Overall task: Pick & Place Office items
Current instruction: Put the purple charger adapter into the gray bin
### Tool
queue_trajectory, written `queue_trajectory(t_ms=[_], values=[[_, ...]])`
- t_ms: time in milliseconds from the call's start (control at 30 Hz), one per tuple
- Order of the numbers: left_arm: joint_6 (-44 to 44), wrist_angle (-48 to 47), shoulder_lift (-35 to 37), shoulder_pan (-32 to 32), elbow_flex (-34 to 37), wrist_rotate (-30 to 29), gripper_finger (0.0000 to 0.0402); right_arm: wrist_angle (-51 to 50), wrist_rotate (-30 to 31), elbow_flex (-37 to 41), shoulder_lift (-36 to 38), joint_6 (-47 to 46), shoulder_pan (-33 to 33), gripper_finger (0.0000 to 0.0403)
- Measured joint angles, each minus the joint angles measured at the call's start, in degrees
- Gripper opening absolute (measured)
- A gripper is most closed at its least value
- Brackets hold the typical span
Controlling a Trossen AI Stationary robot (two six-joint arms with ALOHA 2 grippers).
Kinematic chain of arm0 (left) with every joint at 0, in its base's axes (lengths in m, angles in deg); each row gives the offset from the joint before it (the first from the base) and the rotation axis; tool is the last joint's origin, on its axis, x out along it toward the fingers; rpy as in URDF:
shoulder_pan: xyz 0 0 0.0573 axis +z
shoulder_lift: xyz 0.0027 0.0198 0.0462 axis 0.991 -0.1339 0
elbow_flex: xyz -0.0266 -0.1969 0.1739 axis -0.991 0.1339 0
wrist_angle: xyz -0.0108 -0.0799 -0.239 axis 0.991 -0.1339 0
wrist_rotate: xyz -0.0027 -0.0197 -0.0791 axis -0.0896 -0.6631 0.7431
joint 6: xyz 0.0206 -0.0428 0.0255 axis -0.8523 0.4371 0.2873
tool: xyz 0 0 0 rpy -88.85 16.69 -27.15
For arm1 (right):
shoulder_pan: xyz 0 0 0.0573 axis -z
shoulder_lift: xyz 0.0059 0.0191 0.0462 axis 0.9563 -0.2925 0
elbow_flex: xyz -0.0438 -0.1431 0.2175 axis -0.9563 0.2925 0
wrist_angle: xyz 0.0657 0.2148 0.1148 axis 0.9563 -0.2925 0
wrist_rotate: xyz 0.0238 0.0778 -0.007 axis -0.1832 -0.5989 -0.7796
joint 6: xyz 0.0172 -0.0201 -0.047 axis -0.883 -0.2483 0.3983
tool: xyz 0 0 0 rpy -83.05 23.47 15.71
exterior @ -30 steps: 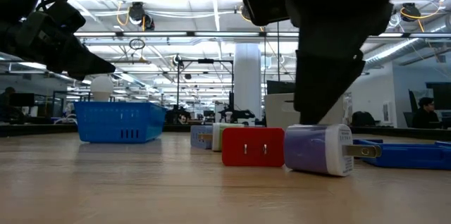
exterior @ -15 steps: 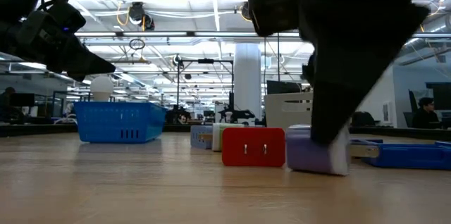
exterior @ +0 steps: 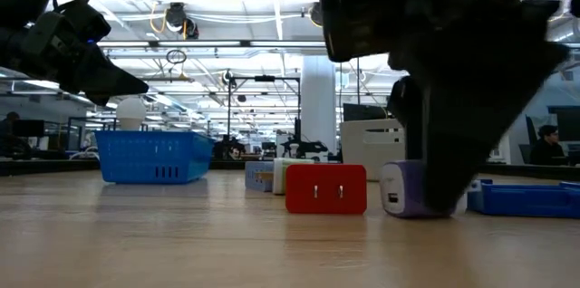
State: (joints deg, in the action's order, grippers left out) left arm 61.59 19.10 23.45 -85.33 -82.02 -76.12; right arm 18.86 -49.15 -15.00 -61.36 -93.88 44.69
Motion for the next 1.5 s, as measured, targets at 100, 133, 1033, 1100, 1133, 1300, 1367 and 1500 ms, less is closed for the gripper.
queue_trajectory(t_ms=[100,133,1033,1100,1133,1300,1367,1500], values=[[-0.01,-0.16,0.0,0.0,-0.02,0.01,0.0021,0.22,-0.09,0.02,0.01,1.11,-0.03,0.0193],[-0.01,-0.16,0.0,0.0,-0.02,0.01,0.0021,0.17,-0.08,0.02,0.01,1.45,-0.01,0.0182],[1.47,-0.33,0.0,-0.01,-0.09,0.06,0.0021,13.47,11.65,13.87,40.0,28.59,3.39,0.0127],[1.5,-0.34,0.0,0.0,-0.09,0.05,0.0021,19.13,12.33,20.67,46.92,29.87,5.07,0.0127],[1.5,-0.33,0.0,0.0,-0.09,0.06,0.0021,22.44,12.08,24.36,50.37,30.29,5.91,0.0127],[2.15,-0.35,0.02,0.0,-0.09,0.05,0.0021,34.1,10.61,41.92,65.94,30.44,9.57,0.0127],[2.1,-0.35,0.0,-0.01,-0.09,-0.02,0.0021,37.62,10.6,48.31,71.5,29.95,10.4,0.0127],[2.17,-0.33,0.01,-0.02,-0.09,-0.47,0.0021,45.65,10.42,58.51,80.23,29.98,11.0,0.0127]])
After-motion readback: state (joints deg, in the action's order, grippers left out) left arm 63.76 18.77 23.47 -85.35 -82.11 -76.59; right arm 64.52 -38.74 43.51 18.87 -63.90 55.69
